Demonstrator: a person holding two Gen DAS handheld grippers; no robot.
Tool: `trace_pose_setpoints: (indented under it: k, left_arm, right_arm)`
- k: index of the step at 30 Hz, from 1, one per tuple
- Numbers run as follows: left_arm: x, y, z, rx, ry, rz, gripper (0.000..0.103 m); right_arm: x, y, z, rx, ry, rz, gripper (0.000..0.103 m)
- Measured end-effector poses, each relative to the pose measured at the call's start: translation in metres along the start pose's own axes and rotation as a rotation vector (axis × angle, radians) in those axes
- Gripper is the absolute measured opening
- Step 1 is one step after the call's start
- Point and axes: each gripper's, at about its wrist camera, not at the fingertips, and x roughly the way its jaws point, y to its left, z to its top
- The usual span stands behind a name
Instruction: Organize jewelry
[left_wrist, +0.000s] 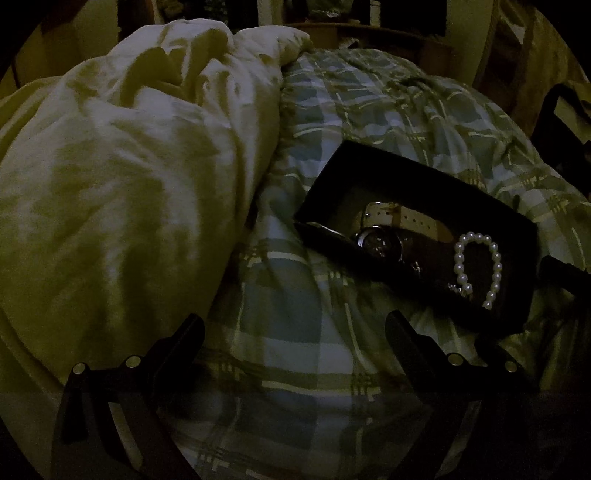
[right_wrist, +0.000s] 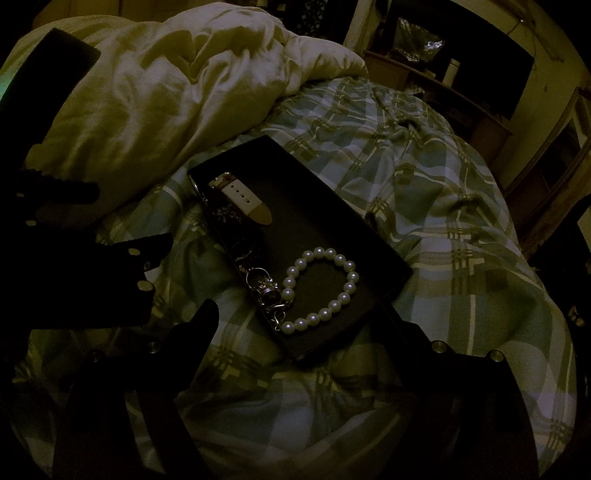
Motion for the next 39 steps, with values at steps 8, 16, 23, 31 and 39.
trace_pose_setpoints:
  k: [8,16,23,31,39]
  left_arm:
    - [0.0004,-0.0010,-0.0011,0.005,-0.002,0.003,0.096]
    - [0.0011,-0.0026,-0.0018,0.011,0.000,0.006,0.096]
    - [0.0022,-0.0029,-0.0018,0.009,0.005,0.010,0.096]
    - [0.0027,-0.0036,-0.0021,0.009,0.008,0.011,0.096]
    - [0.0032,-0.0034,-0.0027,0.011,0.008,0.012,0.096]
  right_arm:
    - [0.0003,0.0005,0.0000,-0.001,0.001,-0.003,0.085]
    - [0.0009,0.0004,-0.0004,-0.003,0.003,-0.006,0.085]
    - [0.0008,0.0015,-0.0003,-0.004,0.004,-0.006,0.085]
    - [0.0017,0.0010,-0.0013,-0.005,0.005,-0.006,0.085]
    - [0.0018,0.0020,-0.0009,-0.006,0.006,-0.007,0.085]
